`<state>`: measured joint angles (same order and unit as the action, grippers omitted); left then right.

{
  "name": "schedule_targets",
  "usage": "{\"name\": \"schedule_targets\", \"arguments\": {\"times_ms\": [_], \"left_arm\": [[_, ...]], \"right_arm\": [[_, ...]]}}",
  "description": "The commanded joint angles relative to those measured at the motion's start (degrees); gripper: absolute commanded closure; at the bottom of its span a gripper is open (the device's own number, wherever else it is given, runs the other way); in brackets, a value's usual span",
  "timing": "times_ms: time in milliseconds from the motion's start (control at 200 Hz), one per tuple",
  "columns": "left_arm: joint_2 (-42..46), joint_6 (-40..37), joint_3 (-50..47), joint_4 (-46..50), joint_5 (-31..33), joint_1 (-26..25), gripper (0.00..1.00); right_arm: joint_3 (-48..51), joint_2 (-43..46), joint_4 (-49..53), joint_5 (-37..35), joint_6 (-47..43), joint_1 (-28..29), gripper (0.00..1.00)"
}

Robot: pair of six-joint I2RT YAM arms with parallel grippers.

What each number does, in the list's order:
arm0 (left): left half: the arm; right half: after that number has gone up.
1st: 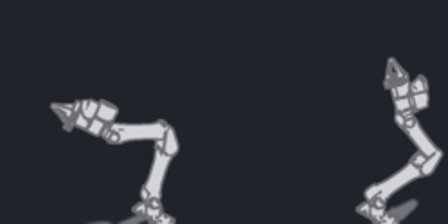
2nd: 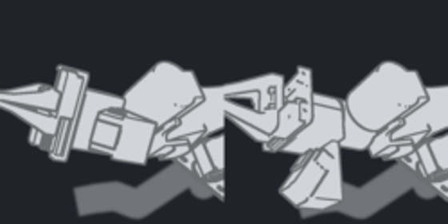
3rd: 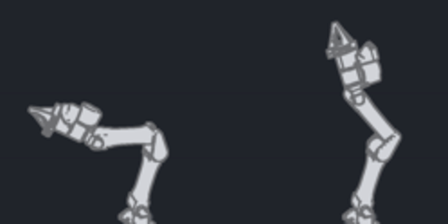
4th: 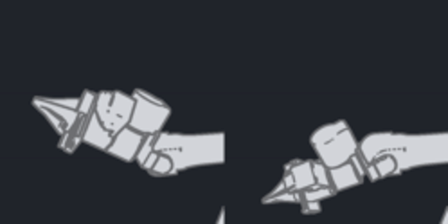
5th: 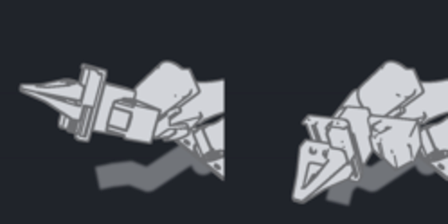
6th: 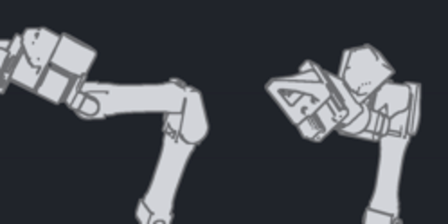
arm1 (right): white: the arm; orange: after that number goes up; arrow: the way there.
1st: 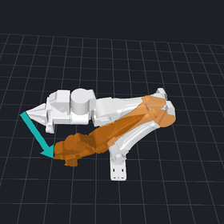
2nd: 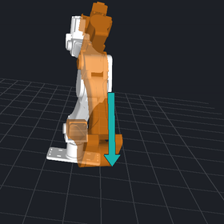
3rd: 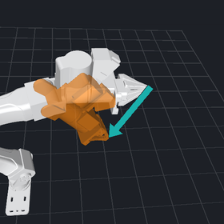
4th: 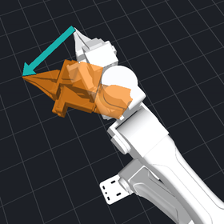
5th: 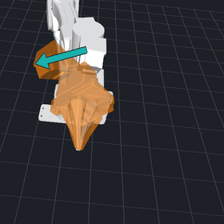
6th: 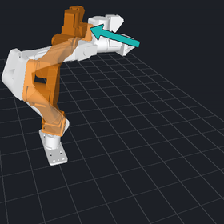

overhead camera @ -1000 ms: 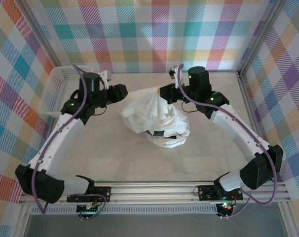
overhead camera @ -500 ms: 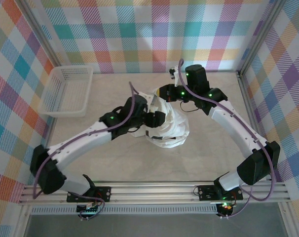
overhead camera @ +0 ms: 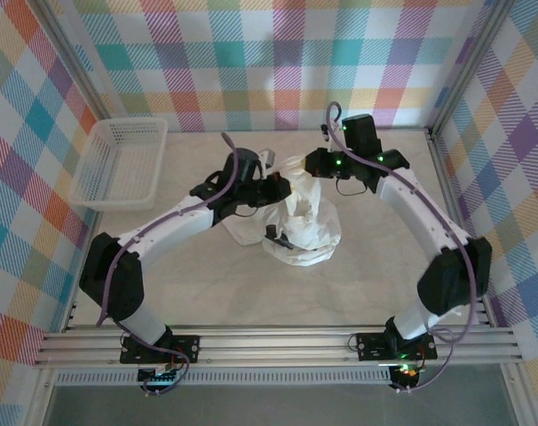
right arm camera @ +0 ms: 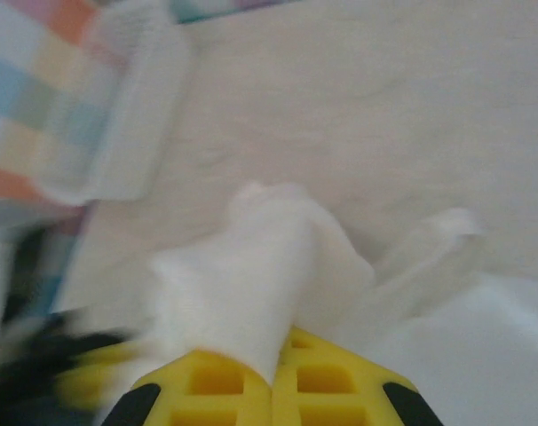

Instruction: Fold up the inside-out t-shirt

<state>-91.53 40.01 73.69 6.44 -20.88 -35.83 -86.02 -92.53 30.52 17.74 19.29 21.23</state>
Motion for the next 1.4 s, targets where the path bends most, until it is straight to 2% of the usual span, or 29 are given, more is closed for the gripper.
{"name": "schedule_targets", "arguments": {"times_ms": [0, 65, 125, 210, 255, 370, 485, 570, 660, 735, 770, 815, 820, 840, 880, 935, 995, 1040, 1085, 1105, 1165, 1260, 1395], "left_arm": [[7.6, 12.0, 0.0, -6.2, -12.1, 1.7, 1.0], [9.0, 11.4, 0.9, -2.5, -12.2, 2.1, 1.0], [9.6, 8.7, 2.4, 2.3, -11.2, 2.4, 1.0], [9.8, 5.7, 3.9, 8.0, -9.3, 2.7, 1.0], [9.7, 5.2, 3.9, 8.9, -8.5, 2.9, 1.0], [9.4, 5.1, 4.1, 11.3, -8.3, 3.4, 1.0], [8.7, 4.6, 5.4, 12.6, -8.3, 3.4, 1.0], [8.5, 4.5, 6.0, 12.6, -8.5, 3.4, 1.0], [8.5, 4.6, 6.6, 12.1, -9.3, 3.4, 1.0], [8.5, 2.5, 7.2, 12.6, -10.3, 3.4, 1.0], [8.8, 1.2, 7.8, 13.9, -10.2, 3.6, 1.0], [9.3, -0.1, 8.0, 14.7, -9.8, 4.0, 1.0], [9.4, -0.1, 8.0, 14.8, -9.8, 4.1, 1.0], [9.6, -0.4, 7.9, 15.2, -9.7, 4.6, 1.0], [9.9, -0.9, 7.6, 16.1, -9.6, 6.0, 1.0], [10.1, -1.9, 6.7, 17.6, -9.4, 8.9, 1.0], [9.5, -2.6, 4.1, 16.9, -10.4, 12.7, 1.0], [8.5, -2.4, 1.8, 14.6, -12.3, 15.4, 0.9], [7.7, -1.3, -0.3, 11.1, -14.9, 17.1, 0.78], [7.5, -1.1, -0.9, 10.2, -16.0, 17.4, 0.71], [7.6, -1.7, -1.2, 10.0, -17.7, 17.8, 0.63], [10.0, -5.0, -0.7, 14.0, -17.6, 17.8, 0.58], [18.6, -10.4, -3.6, 18.8, -13.4, 16.9, 0.49]], "right_arm": [[1.0, -7.1, 3.7, -1.4, -10.1, -0.8, 0.96], [1.5, -6.3, 1.9, 5.1, -8.2, -0.8, 0.91], [3.5, -3.0, -1.5, 8.5, -5.7, -0.8, 0.81], [6.3, 3.7, -3.4, 6.4, -2.4, -0.8, 0.61], [8.7, 8.0, -5.0, 4.8, -1.1, -0.8, 0.54], [15.3, 18.1, -8.9, 3.1, -2.2, -0.1, 0.47], [20.8, 25.2, -11.4, 1.2, -7.6, 4.2, 0.42], [24.7, 26.3, -14.3, 1.3, -12.7, 8.0, 0.35], [24.8, 22.5, -15.2, -0.2, -14.8, 9.4, 0.33], [22.9, 18.4, -16.0, -3.9, -14.2, 9.4, 0.4], [21.4, 16.7, -15.9, -3.1, -14.8, 9.4, 0.49], [18.7, 14.8, -14.8, -0.5, -15.1, 9.4, 0.68], [18.1, 14.4, -14.4, 0.4, -15.1, 9.4, 0.74], [17.0, 13.9, -13.6, 2.3, -15.1, 9.4, 0.85], [15.2, 13.3, -12.6, 7.7, -15.0, 9.2, 1.0], [14.1, 13.9, -12.8, 17.5, -12.7, 8.5, 1.0], [15.4, 14.7, -18.9, 32.5, -5.9, 6.7, 1.0], [17.9, 15.2, -29.0, 40.9, 2.9, 5.7, 1.0], [20.6, 15.3, -39.7, 45.0, 11.9, 5.0, 1.0], [21.5, 15.2, -43.2, 45.8, 15.0, 4.7, 1.0], [22.4, 14.7, -47.6, 46.3, 19.6, 3.8, 1.0], [22.8, 14.1, -46.1, 43.9, 20.1, 2.3, 1.0], [23.1, 12.4, -45.1, 42.1, 20.8, 0.8, 1.0]]}}
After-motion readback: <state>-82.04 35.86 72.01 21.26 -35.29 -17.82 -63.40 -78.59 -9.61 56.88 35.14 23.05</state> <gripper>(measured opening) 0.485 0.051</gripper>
